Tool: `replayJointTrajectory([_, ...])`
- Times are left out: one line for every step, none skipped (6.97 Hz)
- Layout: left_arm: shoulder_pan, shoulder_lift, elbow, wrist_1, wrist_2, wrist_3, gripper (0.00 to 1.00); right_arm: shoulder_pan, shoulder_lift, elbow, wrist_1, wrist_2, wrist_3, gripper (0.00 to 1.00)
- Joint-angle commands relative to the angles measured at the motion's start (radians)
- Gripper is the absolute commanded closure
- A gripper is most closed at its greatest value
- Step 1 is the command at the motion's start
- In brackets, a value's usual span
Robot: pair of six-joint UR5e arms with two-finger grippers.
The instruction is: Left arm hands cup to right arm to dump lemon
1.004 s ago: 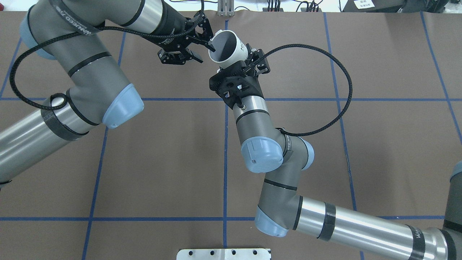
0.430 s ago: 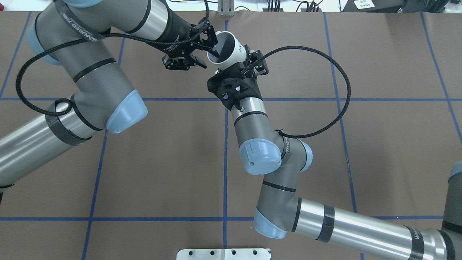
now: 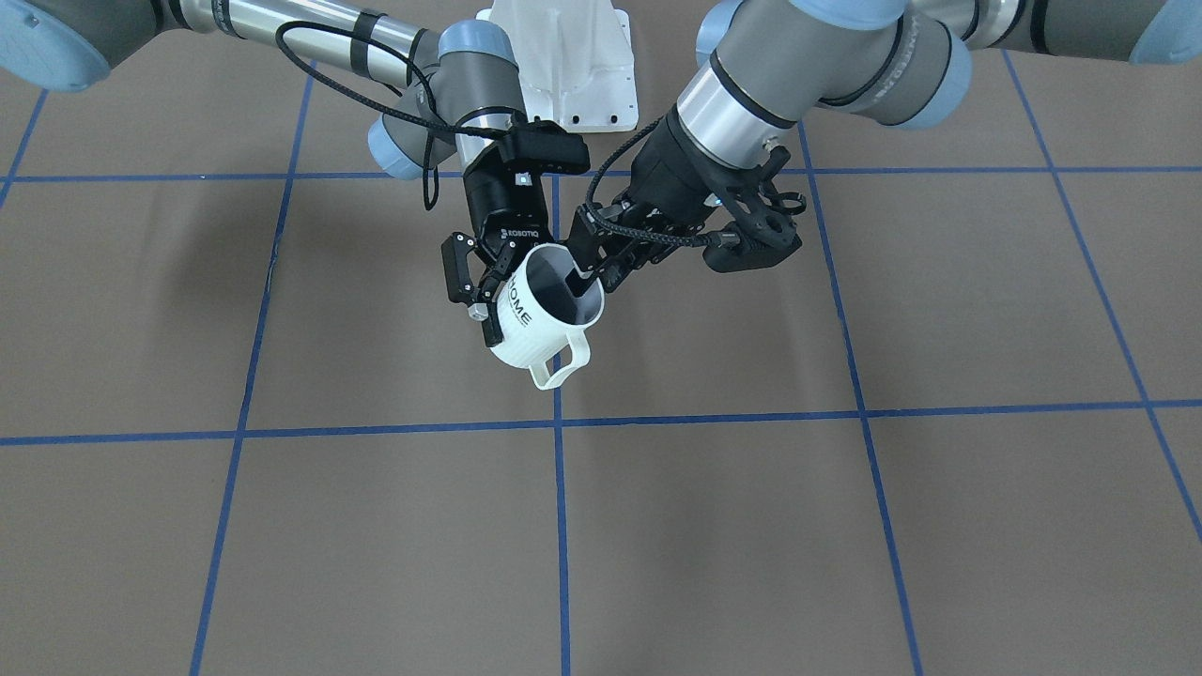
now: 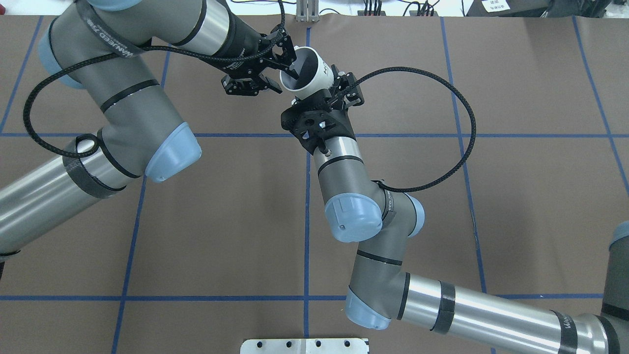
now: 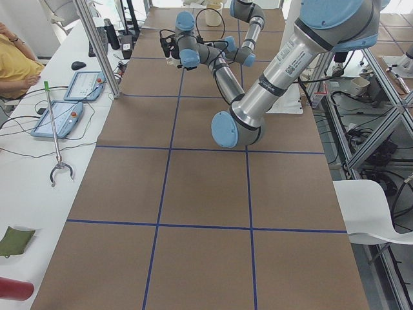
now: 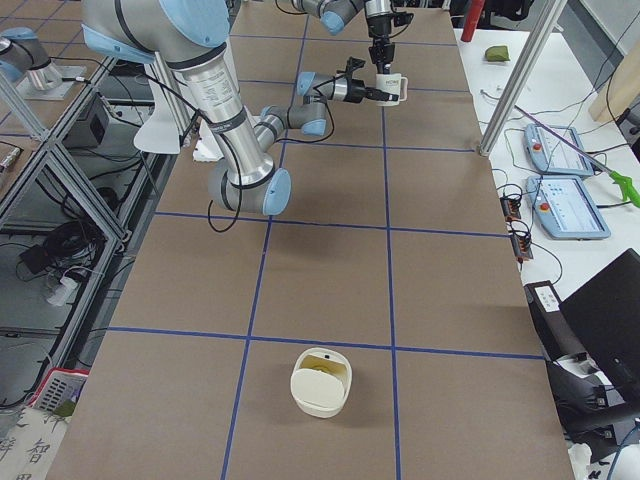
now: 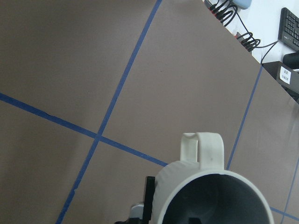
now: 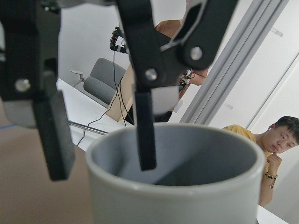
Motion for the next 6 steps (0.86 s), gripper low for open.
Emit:
replayJointTrajectory([0.0, 0.001, 0.004, 0.0, 0.0, 0.002, 0.55, -0.003, -0.006, 0.006, 0.004, 0.0, 0.0, 0.99])
replayJointTrajectory([0.0, 0.001, 0.004, 0.0, 0.0, 0.003, 0.56, -0.003, -0.006, 0.007, 0.004, 0.0, 0.0, 0.99])
replayJointTrajectory([0.0, 0.001, 0.004, 0.0, 0.0, 0.003, 0.56, -0.003, -0.006, 0.006, 0.004, 0.0, 0.0, 0.99])
replayJointTrajectory([0.0, 0.0, 0.004, 0.0, 0.0, 0.003, 0.61, -0.003, -0.006, 0.006, 0.004, 0.0, 0.0, 0.99])
replayJointTrajectory([0.0, 0.0, 0.004, 0.0, 0.0, 0.003, 0.67, -0.003, -0.006, 0.006, 0.003, 0.0, 0.0, 0.99])
replayJointTrajectory([0.0, 0.0, 0.004, 0.0, 0.0, 0.003, 0.71, -0.003, -0.006, 0.006, 0.001, 0.001, 0.0, 0.99])
